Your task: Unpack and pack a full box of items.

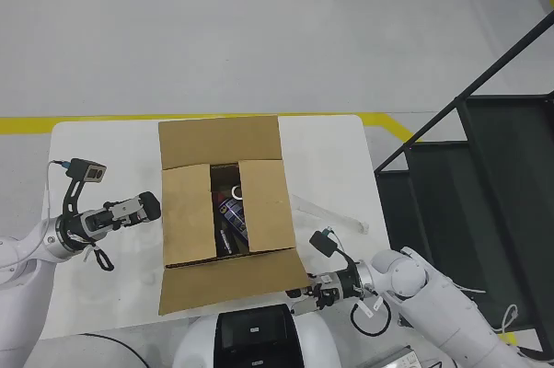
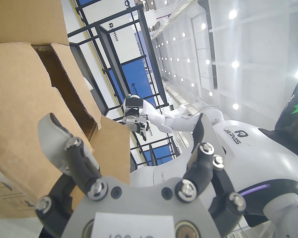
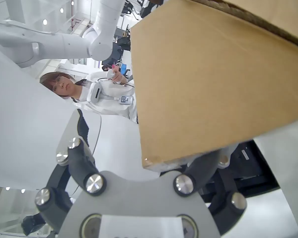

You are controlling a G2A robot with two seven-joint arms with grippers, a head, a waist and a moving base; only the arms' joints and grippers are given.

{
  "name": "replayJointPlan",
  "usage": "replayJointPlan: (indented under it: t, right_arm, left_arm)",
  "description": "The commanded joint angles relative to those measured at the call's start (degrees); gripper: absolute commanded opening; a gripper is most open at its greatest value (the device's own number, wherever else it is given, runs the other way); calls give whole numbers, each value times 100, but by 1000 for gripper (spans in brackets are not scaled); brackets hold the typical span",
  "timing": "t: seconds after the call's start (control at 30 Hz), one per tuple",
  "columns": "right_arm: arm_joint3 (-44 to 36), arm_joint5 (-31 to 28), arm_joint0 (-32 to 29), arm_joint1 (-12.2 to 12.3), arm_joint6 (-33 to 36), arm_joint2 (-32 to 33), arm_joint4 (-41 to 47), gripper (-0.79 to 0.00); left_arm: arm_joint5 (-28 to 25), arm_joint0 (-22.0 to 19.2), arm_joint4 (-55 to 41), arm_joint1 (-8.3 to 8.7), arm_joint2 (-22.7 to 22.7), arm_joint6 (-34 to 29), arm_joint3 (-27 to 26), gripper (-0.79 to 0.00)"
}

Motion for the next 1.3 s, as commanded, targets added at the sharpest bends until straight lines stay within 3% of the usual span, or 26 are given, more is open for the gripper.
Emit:
replayJointPlan:
  t: [0.0, 0.33, 0.5, 1.0, 1.27]
  right_arm:
    - [-139, -236, 83, 123, -235, -152, 96, 0]
    - [80, -1358, 1032, 645, -1358, -1150, 186, 0]
    - [308, -1370, 1609, 709, -1372, -1527, 535, 0]
    - [1500, -1350, 2493, 303, -1510, -2057, 352, 0]
    - [1689, -1222, 2702, 85, -1695, -2259, 59, 0]
  left_arm:
    - [0, 0, 0, 0, 0, 0, 0, 0]
    - [0, 0, 0, 0, 0, 0, 0, 0]
    - [0, 0, 0, 0, 0, 0, 0, 0]
    - [0, 0, 0, 0, 0, 0, 0, 0]
    - [0, 0, 0, 0, 0, 0, 0, 0]
